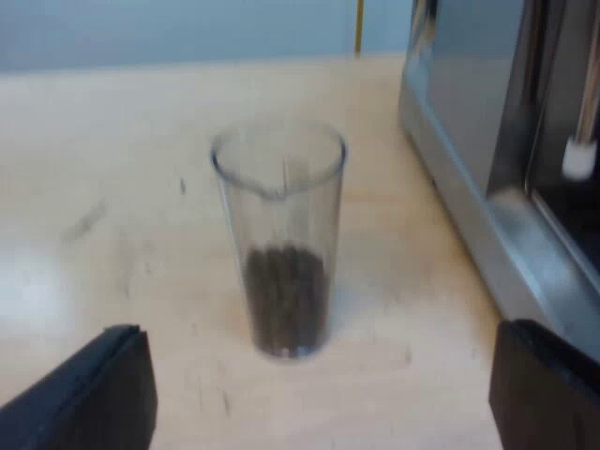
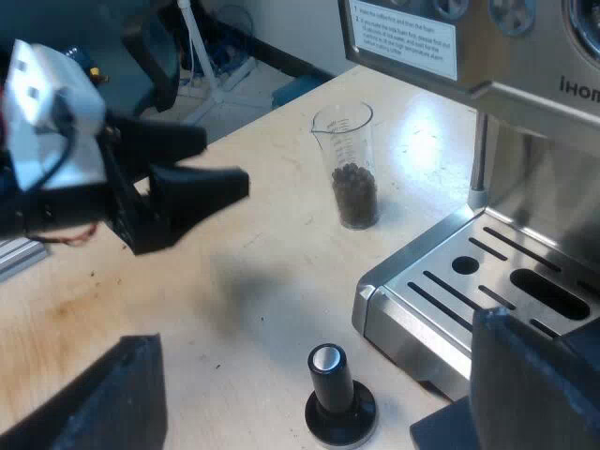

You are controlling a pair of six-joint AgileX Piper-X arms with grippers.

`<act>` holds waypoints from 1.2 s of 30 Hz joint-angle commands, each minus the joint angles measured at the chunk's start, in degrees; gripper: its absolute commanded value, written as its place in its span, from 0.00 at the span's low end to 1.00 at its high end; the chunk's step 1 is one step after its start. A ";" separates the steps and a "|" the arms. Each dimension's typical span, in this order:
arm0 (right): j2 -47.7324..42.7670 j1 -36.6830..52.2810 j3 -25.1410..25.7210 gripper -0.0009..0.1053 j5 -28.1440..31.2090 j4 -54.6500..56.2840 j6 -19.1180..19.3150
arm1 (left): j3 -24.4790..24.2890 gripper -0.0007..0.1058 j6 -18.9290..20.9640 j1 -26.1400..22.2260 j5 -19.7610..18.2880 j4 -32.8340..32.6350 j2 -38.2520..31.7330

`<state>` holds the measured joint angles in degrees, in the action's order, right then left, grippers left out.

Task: Pour the beans into the coffee machine

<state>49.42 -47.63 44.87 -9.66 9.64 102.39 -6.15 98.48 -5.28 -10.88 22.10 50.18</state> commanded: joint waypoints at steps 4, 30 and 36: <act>-0.02 -0.08 0.60 0.65 -0.17 -0.84 0.26 | -0.06 0.99 -0.72 0.23 0.38 5.46 3.23; -0.02 -0.08 0.60 0.65 2.61 -0.84 0.26 | -6.37 0.99 -1.49 0.23 0.38 33.05 36.35; -0.02 -0.08 0.60 0.65 2.61 -0.84 0.26 | -10.04 0.99 -1.31 0.23 -1.30 35.84 42.93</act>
<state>49.42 -47.63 44.87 -7.24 9.64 102.39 -15.52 96.92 -5.28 -11.51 56.28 93.26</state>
